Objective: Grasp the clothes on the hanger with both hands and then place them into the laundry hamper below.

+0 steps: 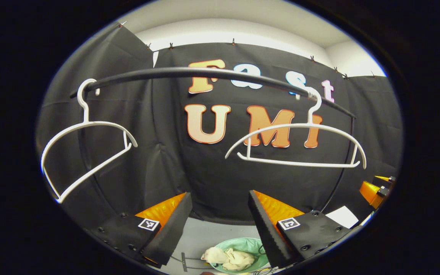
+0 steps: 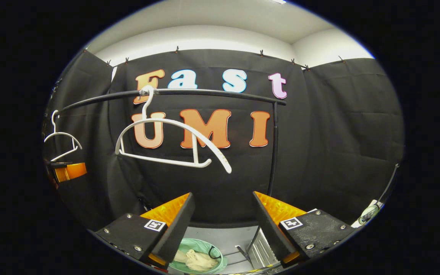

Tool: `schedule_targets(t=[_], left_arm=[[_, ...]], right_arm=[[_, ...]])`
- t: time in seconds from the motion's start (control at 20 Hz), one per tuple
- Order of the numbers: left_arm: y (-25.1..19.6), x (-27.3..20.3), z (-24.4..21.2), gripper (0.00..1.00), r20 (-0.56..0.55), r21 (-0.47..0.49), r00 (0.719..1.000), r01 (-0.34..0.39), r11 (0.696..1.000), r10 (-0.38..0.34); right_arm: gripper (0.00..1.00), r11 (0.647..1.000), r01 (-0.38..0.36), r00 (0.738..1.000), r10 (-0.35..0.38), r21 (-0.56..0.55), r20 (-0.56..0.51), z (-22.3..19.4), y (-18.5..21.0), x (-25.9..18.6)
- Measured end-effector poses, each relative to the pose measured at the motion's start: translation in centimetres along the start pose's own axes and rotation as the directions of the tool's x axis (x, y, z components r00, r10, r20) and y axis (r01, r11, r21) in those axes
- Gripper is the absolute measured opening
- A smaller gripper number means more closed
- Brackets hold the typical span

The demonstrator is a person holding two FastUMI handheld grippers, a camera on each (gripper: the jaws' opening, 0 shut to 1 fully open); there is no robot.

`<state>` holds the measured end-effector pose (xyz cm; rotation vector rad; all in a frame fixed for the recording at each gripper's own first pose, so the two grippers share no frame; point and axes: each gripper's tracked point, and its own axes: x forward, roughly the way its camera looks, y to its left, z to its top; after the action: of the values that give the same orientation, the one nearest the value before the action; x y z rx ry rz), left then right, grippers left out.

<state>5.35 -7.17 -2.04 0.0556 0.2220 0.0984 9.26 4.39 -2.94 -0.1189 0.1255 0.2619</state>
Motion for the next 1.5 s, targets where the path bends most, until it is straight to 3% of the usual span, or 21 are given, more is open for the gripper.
schedule_targets(t=[0.05,0.25,0.3,0.4,0.65,0.8,0.85,0.95,1.05,1.1,1.5], left_arm=[[-0.4,0.2,-0.1,0.99,0.013,-0.003,1.0,-0.002,1.0,0.002],[-0.2,-0.5,0.8,0.94,0.042,0.004,0.999,-0.032,0.999,0.031],[0.0,-0.9,1.0,0.94,0.046,0.003,0.998,-0.038,0.999,0.037],[-0.1,-1.4,1.4,0.94,0.047,-0.003,0.998,-0.04,0.999,0.04],[1.3,-3.2,2.0,0.97,0.062,0.002,0.997,-0.049,0.999,0.048],[2.3,-4.0,2.1,1.0,0.055,0.007,0.997,-0.05,0.999,0.05],[2.8,-4.3,2.0,0.94,0.057,0.005,0.997,-0.052,0.999,0.052],[3.5,-4.9,1.9,1.0,0.054,0.007,0.997,-0.048,0.999,0.048],[4.7,-5.4,1.9,0.99,0.056,0.018,0.997,-0.055,0.998,0.054],[5.3,-5.6,1.8,1.0,0.056,0.019,0.997,-0.058,0.998,0.057],[8.0,-6.7,1.0,0.97,0.067,0.012,0.995,-0.08,0.997,0.079]], right_arm=[[0.99,1.0,-0.006,1.0,0.006,0.002,0.003,0.1,-0.1,0.0],[0.99,1.0,-0.027,1.0,0.028,0.011,-0.004,-0.3,-0.3,0.0],[0.88,0.999,-0.032,0.999,0.032,0.011,-0.009,-0.4,-0.3,-0.1],[0.94,0.999,-0.04,0.999,0.04,0.011,-0.016,-0.5,-0.2,-0.3],[0.88,0.999,-0.034,0.999,0.034,0.02,-0.011,-0.8,0.3,-1.0],[0.94,0.999,-0.032,0.999,0.032,0.02,-0.009,-0.5,1.2,-1.4],[0.96,0.999,-0.035,0.999,0.036,0.019,-0.003,-0.4,1.6,-1.6],[0.99,0.999,-0.023,1.0,0.023,0.022,0.005,-0.4,1.8,-2.2],[0.99,0.999,-0.027,1.0,0.027,0.029,0.014,-0.3,2.6,-2.8],[0.93,0.999,-0.026,1.0,0.025,0.027,0.016,-0.4,2.8,-3.0],[0.93,0.999,-0.013,1.0,0.013,0.03,0.01,-1.8,3.9,-3.8]])
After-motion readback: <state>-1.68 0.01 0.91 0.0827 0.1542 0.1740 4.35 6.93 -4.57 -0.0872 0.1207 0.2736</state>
